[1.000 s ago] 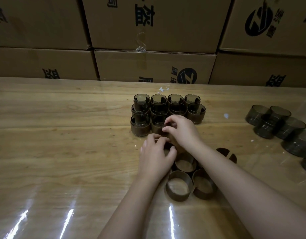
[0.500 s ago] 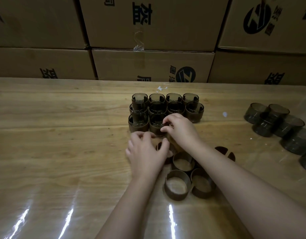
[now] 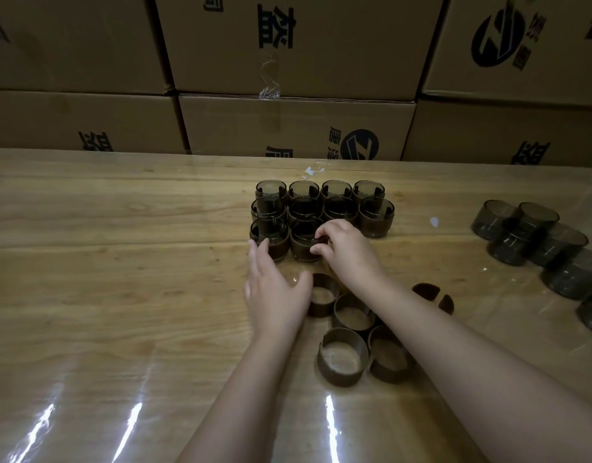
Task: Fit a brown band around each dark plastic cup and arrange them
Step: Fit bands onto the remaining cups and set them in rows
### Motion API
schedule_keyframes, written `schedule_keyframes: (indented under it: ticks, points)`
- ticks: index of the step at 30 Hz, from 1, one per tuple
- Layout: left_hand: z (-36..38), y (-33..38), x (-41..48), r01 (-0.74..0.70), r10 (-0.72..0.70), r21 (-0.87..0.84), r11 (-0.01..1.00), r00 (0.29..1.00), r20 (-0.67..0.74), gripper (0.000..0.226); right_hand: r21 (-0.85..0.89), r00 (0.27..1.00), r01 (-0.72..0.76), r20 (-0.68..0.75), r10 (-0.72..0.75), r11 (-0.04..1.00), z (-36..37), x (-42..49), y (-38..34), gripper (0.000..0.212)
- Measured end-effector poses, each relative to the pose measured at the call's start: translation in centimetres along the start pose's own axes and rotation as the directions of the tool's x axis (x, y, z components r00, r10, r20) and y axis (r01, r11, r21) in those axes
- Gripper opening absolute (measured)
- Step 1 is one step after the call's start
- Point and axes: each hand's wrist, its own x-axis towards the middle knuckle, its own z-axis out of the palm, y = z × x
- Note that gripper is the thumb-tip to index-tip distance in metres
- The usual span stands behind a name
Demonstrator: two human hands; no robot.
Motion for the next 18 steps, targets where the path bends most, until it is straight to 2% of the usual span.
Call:
schedule_keyframes:
  ticks: [4,9,12,15,18]
  points:
    - [0.0,0.1,0.0,0.003,-0.004,-0.034,0.999,1.0,-0.017,0.077,0.056,0.998,-0.041,0.039,0.039,0.998,0.0,0.1,0.0,0.028]
    - [-0.6,0.3,-0.1,0.009,-0.027,-0.16,0.987,0.994,-0.109,0.059,0.248,0.985,-0.125,0.145,0.091,0.961,-1.9,-0.5,0.9,0.054]
    - [-0.9,0.6,-0.3,-0.036,0.015,-0.198,0.979,0.994,-0.109,0.037,0.389,0.994,-0.105,0.058,0.089,0.915,-4.2,-1.4,2.3,0.039]
    - [-0.9,1.1,-0.8,-0.191,0.203,-0.245,0.951,0.979,0.025,0.015,0.49,0.99,-0.049,-0.091,0.107,0.87,-6.5,-3.8,4.7,0.034]
    - [-0.7,1.2,-1.3,-0.345,0.38,-0.25,0.904,0.919,0.107,0.01,0.541,0.928,-0.128,-0.23,0.293,0.831,-7.8,-6.4,7.8,0.036]
